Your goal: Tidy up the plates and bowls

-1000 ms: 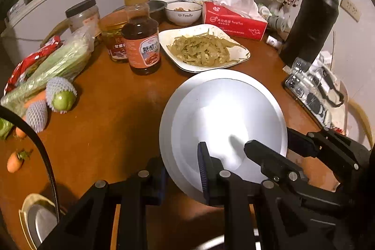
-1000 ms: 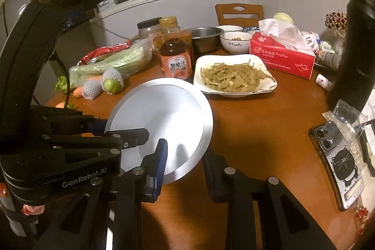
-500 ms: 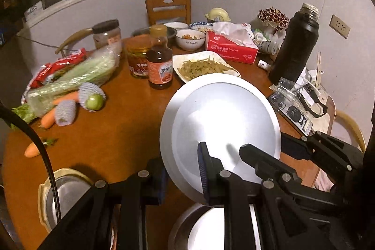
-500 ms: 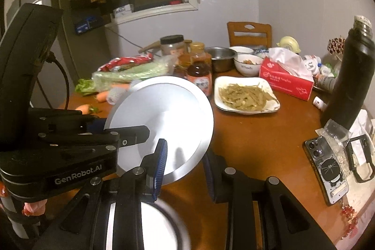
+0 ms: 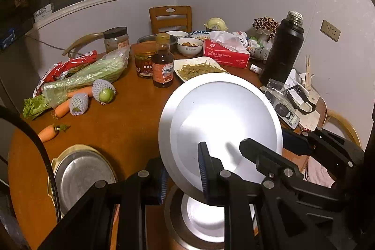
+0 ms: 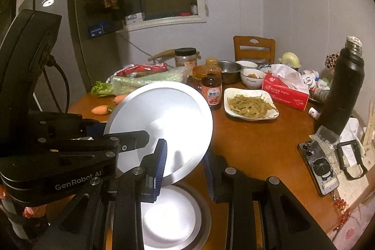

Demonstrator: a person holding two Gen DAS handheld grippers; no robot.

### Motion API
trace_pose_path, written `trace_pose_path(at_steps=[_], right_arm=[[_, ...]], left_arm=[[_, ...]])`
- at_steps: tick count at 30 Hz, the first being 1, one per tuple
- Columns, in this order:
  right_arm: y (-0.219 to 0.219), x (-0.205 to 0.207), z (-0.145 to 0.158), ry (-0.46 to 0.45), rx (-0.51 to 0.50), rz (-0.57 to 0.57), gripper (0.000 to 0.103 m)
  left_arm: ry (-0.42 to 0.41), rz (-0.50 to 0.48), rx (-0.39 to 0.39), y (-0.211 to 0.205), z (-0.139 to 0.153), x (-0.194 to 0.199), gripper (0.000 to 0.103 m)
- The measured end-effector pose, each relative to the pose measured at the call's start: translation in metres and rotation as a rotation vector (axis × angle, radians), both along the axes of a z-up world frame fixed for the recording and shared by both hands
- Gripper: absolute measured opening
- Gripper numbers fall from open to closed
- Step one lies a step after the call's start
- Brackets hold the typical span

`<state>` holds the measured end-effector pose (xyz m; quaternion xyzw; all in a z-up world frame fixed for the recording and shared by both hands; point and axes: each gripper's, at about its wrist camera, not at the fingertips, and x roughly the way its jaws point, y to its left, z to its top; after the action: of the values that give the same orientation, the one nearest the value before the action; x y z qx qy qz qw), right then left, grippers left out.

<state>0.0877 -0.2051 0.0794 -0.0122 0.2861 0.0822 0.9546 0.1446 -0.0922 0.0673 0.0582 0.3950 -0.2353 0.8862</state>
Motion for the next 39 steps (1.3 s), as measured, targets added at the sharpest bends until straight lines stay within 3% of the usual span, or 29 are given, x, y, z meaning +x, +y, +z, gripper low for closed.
trace_pose_path(at_steps=[13, 29, 39], right_arm=[[0.005, -0.032, -0.002, 0.006, -0.012, 0.010, 0.033], [0.005, -0.047, -0.040, 0.103, -0.014, 0.033, 0.033], [0.001, -0.046, -0.059, 0.145, 0.005, 0.045, 0.032]], left_arm=[[-0.004, -0.005, 0.019, 0.002, -0.002, -0.033, 0.023], [0.099, 0.015, 0.048, 0.003, -0.048, -0.050, 0.023], [0.109, 0.035, 0.080, -0.001, -0.063, -0.050, 0.023]])
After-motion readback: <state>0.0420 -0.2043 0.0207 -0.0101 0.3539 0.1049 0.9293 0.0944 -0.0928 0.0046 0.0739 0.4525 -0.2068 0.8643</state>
